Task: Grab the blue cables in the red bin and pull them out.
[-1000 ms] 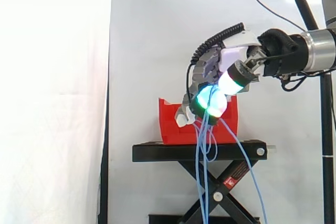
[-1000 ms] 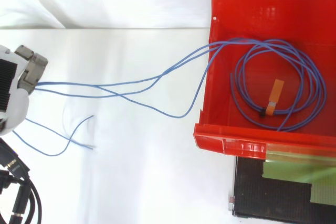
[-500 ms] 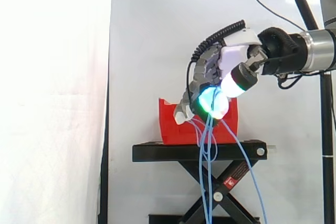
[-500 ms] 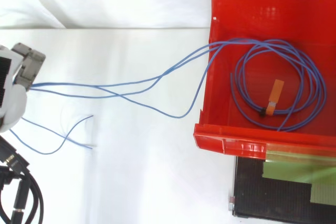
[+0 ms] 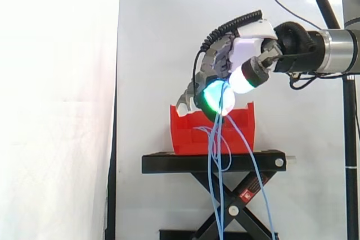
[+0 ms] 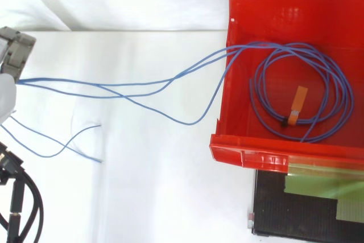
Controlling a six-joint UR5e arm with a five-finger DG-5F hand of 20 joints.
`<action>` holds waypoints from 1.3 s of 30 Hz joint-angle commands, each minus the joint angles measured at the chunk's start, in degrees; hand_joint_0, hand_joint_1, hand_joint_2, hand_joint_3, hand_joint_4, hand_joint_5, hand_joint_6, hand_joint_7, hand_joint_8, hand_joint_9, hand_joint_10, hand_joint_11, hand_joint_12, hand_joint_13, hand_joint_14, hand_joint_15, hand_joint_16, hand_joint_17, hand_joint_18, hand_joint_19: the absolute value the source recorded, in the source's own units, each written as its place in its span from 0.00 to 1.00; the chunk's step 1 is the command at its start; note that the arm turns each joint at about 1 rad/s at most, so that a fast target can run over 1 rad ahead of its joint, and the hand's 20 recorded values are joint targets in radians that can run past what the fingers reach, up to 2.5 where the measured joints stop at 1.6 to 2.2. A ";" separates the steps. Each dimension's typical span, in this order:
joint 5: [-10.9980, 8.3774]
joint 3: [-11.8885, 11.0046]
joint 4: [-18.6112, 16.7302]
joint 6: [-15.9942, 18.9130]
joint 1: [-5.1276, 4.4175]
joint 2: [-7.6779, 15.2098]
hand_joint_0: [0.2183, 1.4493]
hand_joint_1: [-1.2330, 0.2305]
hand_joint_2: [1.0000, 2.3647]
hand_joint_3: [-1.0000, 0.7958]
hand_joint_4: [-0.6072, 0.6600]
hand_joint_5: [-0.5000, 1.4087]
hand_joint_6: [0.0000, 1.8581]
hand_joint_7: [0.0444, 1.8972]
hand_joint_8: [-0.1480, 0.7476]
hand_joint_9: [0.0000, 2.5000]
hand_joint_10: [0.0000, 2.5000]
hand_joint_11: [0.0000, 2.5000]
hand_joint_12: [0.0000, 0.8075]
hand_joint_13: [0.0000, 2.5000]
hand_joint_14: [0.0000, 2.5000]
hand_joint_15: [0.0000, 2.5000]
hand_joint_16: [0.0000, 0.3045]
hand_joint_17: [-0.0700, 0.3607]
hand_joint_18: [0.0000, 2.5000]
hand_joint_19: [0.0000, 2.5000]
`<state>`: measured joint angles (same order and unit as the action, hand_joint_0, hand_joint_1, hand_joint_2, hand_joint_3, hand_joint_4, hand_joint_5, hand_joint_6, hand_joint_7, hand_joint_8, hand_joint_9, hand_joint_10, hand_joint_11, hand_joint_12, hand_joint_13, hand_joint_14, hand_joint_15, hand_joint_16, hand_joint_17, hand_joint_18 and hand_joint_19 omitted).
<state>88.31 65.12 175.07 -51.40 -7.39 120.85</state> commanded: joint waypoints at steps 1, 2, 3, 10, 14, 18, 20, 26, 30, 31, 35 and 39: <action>0.02 -0.08 -0.78 0.21 0.00 0.00 0.45 0.31 0.00 0.00 0.55 0.73 0.21 0.31 0.43 0.33 0.01 0.25 0.40 0.24 0.01 0.18 0.14 0.38 0.16 0.23; 0.02 -0.08 -1.31 0.30 0.00 0.00 0.44 0.31 0.00 0.00 0.55 0.73 0.21 0.31 0.43 0.33 0.01 0.25 0.40 0.24 0.01 0.18 0.14 0.38 0.16 0.23; -0.06 0.00 -1.48 0.30 0.09 0.00 0.44 0.32 0.00 0.00 0.55 0.73 0.21 0.31 0.43 0.33 0.01 0.25 0.40 0.24 0.01 0.18 0.14 0.39 0.16 0.22; -0.33 0.00 -3.42 1.70 0.00 -0.09 0.44 0.31 0.00 0.00 0.55 0.74 0.20 0.32 0.44 0.33 0.01 0.25 0.40 0.24 0.01 0.17 0.14 0.39 0.16 0.22; -0.15 -0.08 -7.11 2.14 0.00 0.00 0.45 0.30 0.00 0.00 0.55 0.74 0.19 0.32 0.44 0.33 0.01 0.25 0.40 0.24 0.01 0.18 0.14 0.38 0.16 0.22; -0.06 0.00 -11.42 0.30 0.18 0.00 0.46 0.29 0.00 0.00 0.55 0.74 0.20 0.33 0.43 0.33 0.01 0.25 0.40 0.24 0.01 0.18 0.14 0.38 0.16 0.22; -0.06 -0.08 -12.65 -0.58 0.27 0.00 0.46 0.29 0.00 0.00 0.54 0.74 0.20 0.32 0.44 0.33 0.01 0.25 0.40 0.24 0.01 0.18 0.14 0.38 0.16 0.22; 0.02 0.00 -20.03 -4.01 0.62 0.00 0.47 0.28 0.00 0.00 0.54 0.74 0.20 0.32 0.43 0.33 0.01 0.25 0.39 0.24 0.01 0.18 0.14 0.38 0.16 0.22; 0.02 0.00 -23.19 -4.54 0.62 0.00 0.48 0.28 0.00 0.00 0.54 0.74 0.20 0.32 0.43 0.33 0.01 0.25 0.39 0.24 0.01 0.18 0.14 0.38 0.16 0.22; -0.06 0.00 -23.37 -4.71 0.62 0.00 0.48 0.28 0.00 0.00 0.54 0.74 0.21 0.32 0.43 0.33 0.01 0.25 0.39 0.24 0.01 0.18 0.14 0.38 0.16 0.22; -0.24 0.00 -24.07 -5.15 0.62 0.00 0.48 0.27 0.00 0.00 0.54 0.74 0.21 0.32 0.43 0.33 0.01 0.25 0.39 0.24 0.01 0.18 0.13 0.38 0.16 0.22; -0.33 0.00 -24.25 -5.15 0.71 0.00 0.48 0.27 0.00 0.00 0.54 0.74 0.21 0.32 0.43 0.33 0.01 0.26 0.39 0.24 0.01 0.18 0.13 0.38 0.16 0.22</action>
<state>88.07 65.13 151.03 -56.49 -6.74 120.85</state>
